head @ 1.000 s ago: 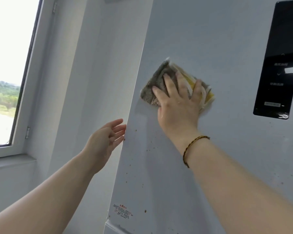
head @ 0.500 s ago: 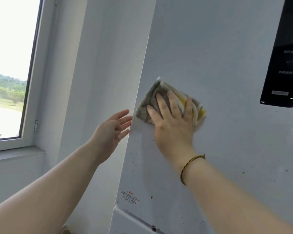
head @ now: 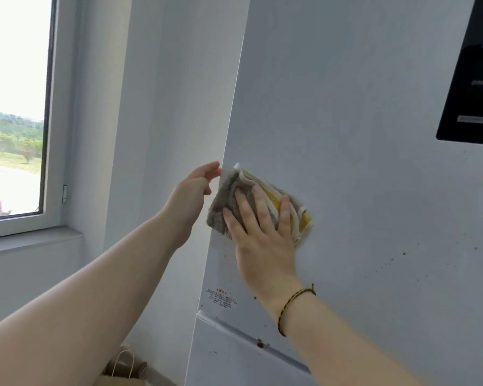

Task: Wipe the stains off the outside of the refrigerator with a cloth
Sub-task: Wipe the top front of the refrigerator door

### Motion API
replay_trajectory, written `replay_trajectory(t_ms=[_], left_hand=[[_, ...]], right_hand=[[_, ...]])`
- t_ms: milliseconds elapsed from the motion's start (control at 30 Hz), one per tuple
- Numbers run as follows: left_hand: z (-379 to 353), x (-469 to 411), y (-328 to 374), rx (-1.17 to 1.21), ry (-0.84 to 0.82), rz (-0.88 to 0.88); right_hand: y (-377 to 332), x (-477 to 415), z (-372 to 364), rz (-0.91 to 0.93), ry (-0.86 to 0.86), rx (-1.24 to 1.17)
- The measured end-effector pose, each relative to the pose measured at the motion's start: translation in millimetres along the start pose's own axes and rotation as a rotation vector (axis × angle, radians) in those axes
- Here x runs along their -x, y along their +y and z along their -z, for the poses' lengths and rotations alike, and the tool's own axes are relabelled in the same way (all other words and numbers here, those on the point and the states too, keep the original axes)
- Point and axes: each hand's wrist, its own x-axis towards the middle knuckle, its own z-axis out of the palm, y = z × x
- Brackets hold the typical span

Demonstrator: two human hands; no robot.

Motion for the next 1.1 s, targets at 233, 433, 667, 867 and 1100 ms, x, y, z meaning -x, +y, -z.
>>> replay_trajectory(t_ms=[233, 433, 667, 867, 1100], left_hand=[[-6.2, 8.7, 7.2, -0.009, -0.051, -0.007], [-9.5, 11.5, 6.6, 0.042, -0.040, -0.016], [-13.2, 13.3, 7.0, 0.018, -0.001, -0.043], [-37.9, 26.5, 2.9, -0.158, 0.088, -0.239], [-71.6, 42.2, 0.6, -0.283, -0.052, -0.501]], right_hand=[[-5.6, 41.6, -2.0, 0.306, -0.114, 0.021], [18.1, 4.0, 7.2, 0.105, -0.073, 0.024], [37.6, -0.7, 10.6, 0.290, -0.003, 0.058], [89.9, -20.7, 43.0, -0.058, 0.142, 0.148], [97.9, 48.9, 47.0, 0.366, -0.045, 0.148]])
